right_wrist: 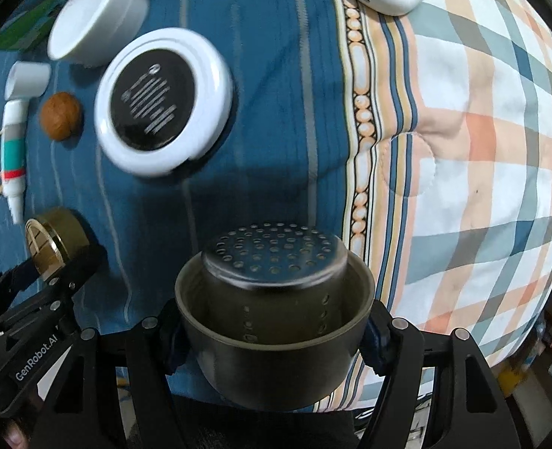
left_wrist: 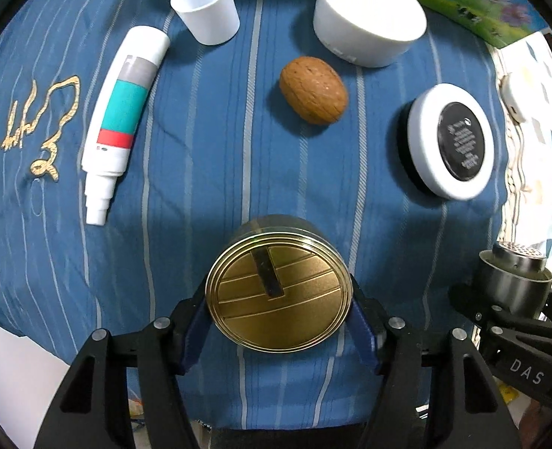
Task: Organize rigid objects
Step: 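Carry the gold tin and silver cup with both tools into the cardboard box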
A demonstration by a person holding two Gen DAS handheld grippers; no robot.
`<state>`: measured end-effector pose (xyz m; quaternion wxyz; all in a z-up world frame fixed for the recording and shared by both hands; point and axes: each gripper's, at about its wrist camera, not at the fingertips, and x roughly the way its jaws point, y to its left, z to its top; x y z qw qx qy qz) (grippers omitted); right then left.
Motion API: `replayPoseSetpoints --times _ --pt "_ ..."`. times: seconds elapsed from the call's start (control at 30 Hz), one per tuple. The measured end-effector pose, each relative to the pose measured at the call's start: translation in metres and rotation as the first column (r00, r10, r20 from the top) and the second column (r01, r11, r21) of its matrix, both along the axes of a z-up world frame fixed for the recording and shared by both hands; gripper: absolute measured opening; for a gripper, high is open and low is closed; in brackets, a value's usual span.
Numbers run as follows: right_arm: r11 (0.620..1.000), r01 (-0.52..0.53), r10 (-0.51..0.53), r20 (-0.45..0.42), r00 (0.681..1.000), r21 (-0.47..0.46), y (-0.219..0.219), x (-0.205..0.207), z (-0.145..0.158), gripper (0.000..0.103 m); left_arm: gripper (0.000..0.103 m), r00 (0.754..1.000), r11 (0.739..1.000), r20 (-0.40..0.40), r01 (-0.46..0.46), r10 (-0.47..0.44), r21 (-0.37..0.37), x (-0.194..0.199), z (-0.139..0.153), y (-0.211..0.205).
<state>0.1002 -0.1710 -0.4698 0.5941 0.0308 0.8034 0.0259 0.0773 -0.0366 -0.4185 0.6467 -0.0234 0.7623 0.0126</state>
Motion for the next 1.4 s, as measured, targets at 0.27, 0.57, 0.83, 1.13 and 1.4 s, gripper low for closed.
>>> replayPoseSetpoints --times 0.27,0.57,0.83,1.13,1.4 --pt "0.998 -0.022 0.020 0.029 0.999 0.056 -0.017 -0.018 0.034 0.073 0.062 0.998 0.999 0.052 -0.018 0.020 -0.039 -0.005 0.037 -0.004" --pt "0.989 -0.031 0.016 0.106 0.994 0.143 -0.037 0.001 0.100 0.073 0.062 0.984 0.995 0.175 -0.021 0.038 -0.098 0.017 0.124 -0.006" --pt "0.979 -0.042 -0.003 0.220 0.976 0.199 -0.044 0.058 0.186 0.073 0.062 0.956 0.990 0.294 0.034 0.007 -0.133 0.083 0.197 -0.012" --pt "0.990 -0.020 -0.026 0.317 0.948 0.141 -0.031 0.157 0.227 0.073 0.062 0.937 0.981 0.339 0.135 -0.080 -0.142 0.196 0.217 -0.007" --pt "0.995 0.021 -0.049 0.308 0.950 0.093 -0.026 0.264 0.189 0.073 0.062 0.966 0.978 0.246 0.124 -0.080 -0.167 0.304 0.166 -0.004"
